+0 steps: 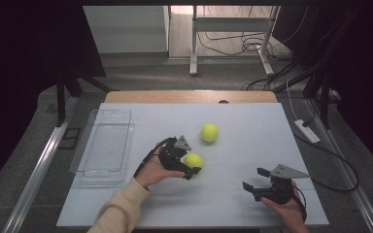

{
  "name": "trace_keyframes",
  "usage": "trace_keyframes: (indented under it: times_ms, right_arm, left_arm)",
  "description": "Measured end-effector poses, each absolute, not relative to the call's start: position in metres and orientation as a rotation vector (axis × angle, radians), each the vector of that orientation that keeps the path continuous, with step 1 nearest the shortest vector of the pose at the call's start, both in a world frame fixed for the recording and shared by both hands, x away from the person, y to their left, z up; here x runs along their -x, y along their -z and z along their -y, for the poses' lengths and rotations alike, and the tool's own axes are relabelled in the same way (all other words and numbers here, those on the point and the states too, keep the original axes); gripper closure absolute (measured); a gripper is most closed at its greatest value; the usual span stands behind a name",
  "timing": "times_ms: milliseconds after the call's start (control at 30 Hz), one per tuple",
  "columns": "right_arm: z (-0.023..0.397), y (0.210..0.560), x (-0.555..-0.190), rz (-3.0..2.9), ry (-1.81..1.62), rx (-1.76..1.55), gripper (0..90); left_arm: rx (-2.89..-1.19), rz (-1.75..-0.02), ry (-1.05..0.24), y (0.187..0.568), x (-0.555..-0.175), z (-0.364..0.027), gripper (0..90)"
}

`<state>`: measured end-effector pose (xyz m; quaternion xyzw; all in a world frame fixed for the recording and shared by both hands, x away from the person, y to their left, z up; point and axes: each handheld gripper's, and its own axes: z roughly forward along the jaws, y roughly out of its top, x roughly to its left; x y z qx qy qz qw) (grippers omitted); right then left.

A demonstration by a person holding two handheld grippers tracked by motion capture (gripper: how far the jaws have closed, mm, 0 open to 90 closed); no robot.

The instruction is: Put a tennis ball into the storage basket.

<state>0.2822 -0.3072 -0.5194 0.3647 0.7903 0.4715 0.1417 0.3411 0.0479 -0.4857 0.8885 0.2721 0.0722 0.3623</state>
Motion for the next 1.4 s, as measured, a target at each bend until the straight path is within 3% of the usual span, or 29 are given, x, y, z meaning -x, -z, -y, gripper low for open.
trace_keyframes:
  times_ms: [667, 767, 1000, 1400]
  right_arm:
    - [0.308, 0.520, -0.282, -2.280, -1.361, -1.052, 13.6]
    - [0.308, 0.520, -0.282, -2.280, -1.361, -1.052, 13.6]
    - [0.309, 0.520, -0.282, -2.276, -1.359, -1.056, 13.7]
    - [0.309, 0.519, -0.283, -2.274, -1.359, -1.056, 13.7]
  left_arm:
    - [-2.368, -0.713, -0.191, 0.505, -0.347, -0.034, 5.7]
    - [-2.369, -0.717, -0.197, 0.506, -0.347, -0.033, 7.6]
    - [-2.372, -0.712, -0.213, 0.507, -0.347, -0.035, 25.3]
    - [-2.362, -0.689, -0.236, 0.497, -0.343, -0.040, 26.8]
